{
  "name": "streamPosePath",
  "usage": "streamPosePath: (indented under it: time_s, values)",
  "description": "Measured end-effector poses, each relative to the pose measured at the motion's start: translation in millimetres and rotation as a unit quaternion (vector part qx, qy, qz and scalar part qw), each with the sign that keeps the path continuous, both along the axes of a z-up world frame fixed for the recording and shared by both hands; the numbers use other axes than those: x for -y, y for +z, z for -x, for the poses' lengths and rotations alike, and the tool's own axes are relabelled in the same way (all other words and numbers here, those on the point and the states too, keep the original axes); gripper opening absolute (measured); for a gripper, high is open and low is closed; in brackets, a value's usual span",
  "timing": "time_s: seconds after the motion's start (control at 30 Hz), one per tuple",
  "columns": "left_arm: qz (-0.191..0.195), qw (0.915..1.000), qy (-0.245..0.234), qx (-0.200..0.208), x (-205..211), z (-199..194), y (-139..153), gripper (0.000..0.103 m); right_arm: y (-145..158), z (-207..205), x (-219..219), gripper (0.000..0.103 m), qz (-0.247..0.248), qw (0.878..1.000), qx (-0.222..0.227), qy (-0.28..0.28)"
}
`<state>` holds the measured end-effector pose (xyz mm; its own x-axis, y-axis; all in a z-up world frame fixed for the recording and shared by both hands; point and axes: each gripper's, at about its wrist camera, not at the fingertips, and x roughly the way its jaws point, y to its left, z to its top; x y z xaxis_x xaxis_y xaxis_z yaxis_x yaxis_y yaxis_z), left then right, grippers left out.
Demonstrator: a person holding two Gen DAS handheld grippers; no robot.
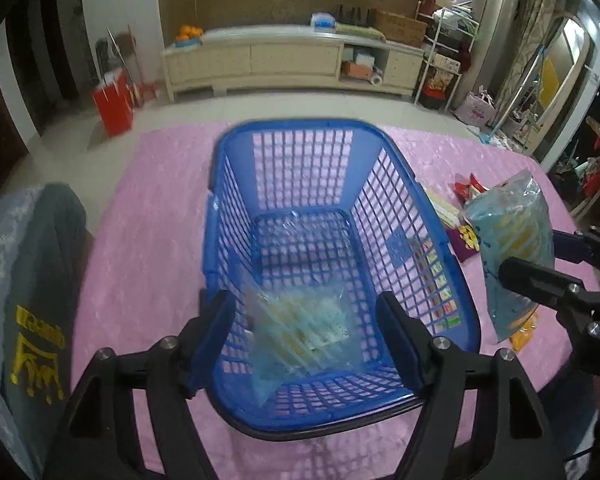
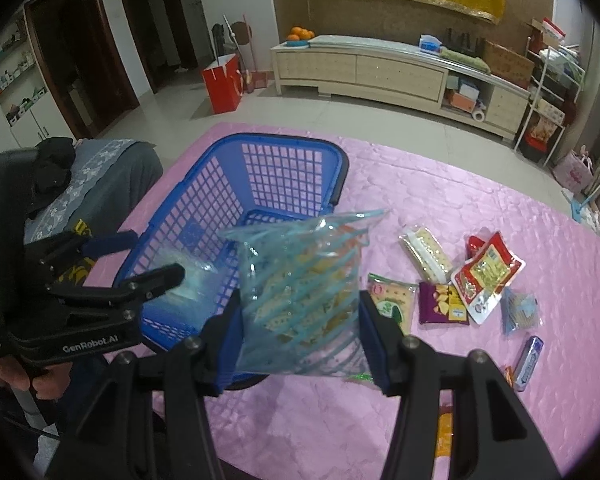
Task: Organize snacks
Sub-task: 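Open the right gripper to drop the wafer bag into the basket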
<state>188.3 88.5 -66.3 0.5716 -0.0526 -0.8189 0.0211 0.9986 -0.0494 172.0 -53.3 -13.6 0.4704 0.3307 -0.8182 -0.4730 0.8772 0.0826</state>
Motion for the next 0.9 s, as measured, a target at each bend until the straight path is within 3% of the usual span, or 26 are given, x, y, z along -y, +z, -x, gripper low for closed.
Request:
streamPosePath:
  time_s: [0.5,0.9]
  values:
    - [-0.008,0.9994,0.023,0.025,-16.1,12.1,27.2,0.072,12.5,-4.8,-18.3,0.058,-0.02,0.999,-0.003,0.032]
    - [0.011,0.9987,0.044,0.023,-44.2,16.3,16.7,0.072,-9.8,-12.5,-61.3,0.058,0.039,0.998,-0.029,0.049]
